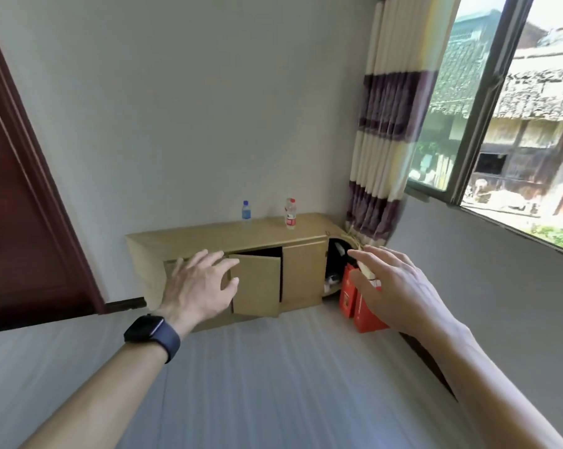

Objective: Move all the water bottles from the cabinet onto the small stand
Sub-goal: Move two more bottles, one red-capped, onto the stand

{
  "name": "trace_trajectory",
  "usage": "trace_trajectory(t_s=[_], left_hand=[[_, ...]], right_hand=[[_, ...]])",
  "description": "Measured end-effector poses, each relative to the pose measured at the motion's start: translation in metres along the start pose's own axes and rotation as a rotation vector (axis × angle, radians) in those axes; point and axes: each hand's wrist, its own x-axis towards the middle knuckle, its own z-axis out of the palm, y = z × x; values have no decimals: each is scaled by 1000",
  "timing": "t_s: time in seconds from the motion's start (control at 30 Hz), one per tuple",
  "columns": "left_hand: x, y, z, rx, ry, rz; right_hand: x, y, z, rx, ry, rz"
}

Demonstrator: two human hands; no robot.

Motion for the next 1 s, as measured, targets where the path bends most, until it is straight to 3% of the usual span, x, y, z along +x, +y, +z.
trace_trajectory(t_s=[0.4, 1.0], left_hand=[[279, -51, 86, -88, -94, 97], [684, -81, 231, -127, -59, 46]], right_hand=[[246, 48, 119, -3, -55, 127], [638, 174, 319, 72, -232, 44]])
